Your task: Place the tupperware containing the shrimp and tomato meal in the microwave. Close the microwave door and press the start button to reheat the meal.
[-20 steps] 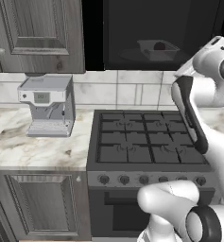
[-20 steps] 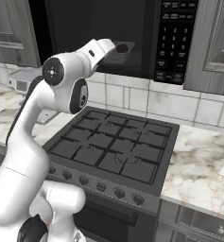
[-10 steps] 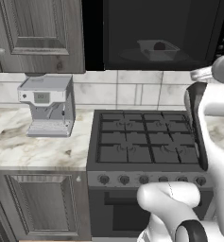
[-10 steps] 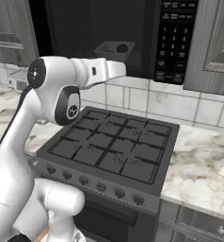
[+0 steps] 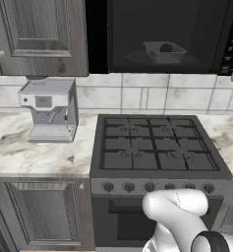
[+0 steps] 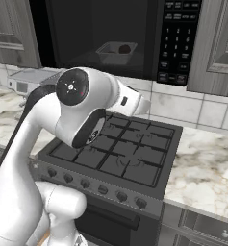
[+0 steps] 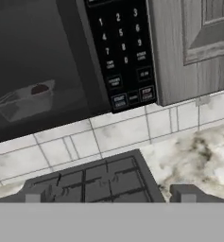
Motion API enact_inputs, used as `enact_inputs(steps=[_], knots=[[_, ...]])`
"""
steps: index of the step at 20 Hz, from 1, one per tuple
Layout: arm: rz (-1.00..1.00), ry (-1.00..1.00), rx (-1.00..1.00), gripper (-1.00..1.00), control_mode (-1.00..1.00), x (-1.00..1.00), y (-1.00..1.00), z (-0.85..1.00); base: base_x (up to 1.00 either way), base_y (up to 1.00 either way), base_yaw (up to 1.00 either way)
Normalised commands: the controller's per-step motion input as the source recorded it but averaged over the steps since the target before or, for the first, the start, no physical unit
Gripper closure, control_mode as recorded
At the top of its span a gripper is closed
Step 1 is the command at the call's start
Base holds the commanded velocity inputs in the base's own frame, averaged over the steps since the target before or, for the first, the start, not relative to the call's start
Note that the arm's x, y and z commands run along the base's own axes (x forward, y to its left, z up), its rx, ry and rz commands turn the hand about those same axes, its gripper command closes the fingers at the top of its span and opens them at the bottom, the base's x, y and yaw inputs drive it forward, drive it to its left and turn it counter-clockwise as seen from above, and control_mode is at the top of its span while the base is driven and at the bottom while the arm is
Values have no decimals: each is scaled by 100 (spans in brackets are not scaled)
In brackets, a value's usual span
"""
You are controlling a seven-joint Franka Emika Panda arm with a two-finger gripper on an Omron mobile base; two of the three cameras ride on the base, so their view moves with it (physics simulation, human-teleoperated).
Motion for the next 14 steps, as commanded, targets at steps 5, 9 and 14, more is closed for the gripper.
enact_inputs(steps=[5, 9, 14], knots=[[0, -13, 44, -100, -100, 0, -26, -10, 0, 0, 0], [0, -17, 20, 100, -100, 0, 0, 0, 0, 0, 0], [0, -14, 12, 100, -100, 5, 0, 0, 0, 0, 0]])
